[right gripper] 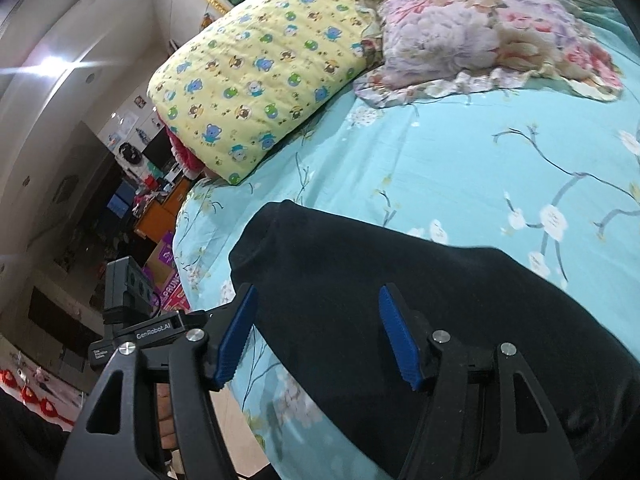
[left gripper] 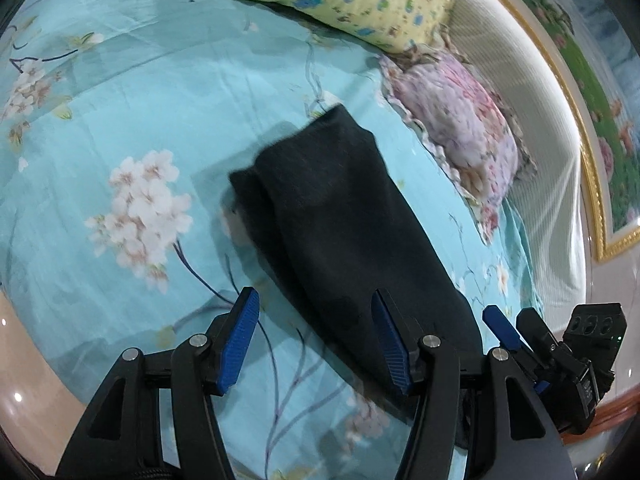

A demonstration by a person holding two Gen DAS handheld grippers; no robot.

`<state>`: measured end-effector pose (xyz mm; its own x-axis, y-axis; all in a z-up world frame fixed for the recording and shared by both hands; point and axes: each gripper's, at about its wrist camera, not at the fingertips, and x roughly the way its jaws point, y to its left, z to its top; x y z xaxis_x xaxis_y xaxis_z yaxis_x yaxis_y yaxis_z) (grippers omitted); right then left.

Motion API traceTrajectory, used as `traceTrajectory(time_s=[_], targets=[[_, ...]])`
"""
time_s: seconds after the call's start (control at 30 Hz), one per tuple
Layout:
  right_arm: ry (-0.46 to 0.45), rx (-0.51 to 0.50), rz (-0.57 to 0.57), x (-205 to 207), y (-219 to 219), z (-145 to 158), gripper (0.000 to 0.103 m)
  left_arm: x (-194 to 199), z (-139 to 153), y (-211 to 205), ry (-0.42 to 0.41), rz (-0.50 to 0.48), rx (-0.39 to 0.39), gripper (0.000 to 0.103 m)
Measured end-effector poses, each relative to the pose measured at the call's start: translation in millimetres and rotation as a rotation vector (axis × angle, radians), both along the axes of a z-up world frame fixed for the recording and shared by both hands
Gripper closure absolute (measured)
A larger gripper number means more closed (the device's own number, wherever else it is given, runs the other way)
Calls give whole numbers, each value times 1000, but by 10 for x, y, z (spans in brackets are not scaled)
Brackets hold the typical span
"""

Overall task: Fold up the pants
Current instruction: 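Grasp the folded edge of the pants with both grippers side by side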

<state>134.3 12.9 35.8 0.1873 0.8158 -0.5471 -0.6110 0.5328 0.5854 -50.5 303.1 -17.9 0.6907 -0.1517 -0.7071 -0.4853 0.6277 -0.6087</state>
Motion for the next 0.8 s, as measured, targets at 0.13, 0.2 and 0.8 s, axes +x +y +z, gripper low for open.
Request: traceTrajectory(time_s=[0.13,0.2,0.8], targets=[[-6,-17,45,142,189,7,39,58,-50,116,1,26,-28,44],[-7,-22,67,231,298,4,39,103,-75,165,3,23,-37,44],[22,-140,348,860,1591,-293,39,237,-156,335,-32,29,-85,42]])
